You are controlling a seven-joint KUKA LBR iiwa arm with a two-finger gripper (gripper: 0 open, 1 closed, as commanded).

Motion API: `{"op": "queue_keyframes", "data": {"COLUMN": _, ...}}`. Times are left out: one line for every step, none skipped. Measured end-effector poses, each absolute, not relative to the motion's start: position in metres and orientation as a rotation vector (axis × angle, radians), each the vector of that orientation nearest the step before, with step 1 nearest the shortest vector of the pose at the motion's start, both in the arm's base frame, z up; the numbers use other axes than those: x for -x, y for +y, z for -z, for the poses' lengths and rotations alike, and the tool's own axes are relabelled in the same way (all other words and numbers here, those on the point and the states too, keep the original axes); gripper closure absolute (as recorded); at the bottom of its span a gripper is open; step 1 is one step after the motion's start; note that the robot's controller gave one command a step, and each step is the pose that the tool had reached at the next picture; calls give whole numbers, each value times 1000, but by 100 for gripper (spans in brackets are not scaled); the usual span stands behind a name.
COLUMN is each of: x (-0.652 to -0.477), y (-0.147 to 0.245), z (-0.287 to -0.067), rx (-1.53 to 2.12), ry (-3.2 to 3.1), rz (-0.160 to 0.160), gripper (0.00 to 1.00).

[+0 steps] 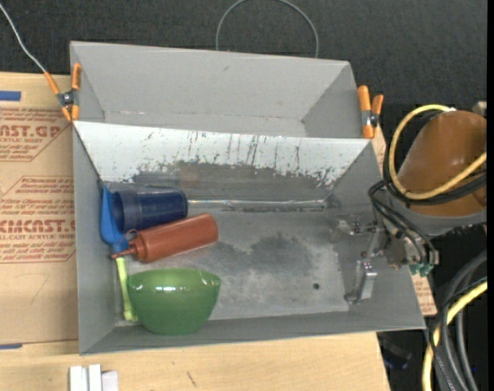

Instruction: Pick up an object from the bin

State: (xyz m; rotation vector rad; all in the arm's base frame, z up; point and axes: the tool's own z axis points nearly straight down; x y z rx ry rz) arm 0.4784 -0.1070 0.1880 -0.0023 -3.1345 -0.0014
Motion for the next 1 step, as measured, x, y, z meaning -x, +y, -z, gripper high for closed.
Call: {"op": "queue_keyframes", "data": {"x": -480, "y": -106, "z": -192, "rx": 0, "ry": -3142, "rz": -1, "gripper": 0}}
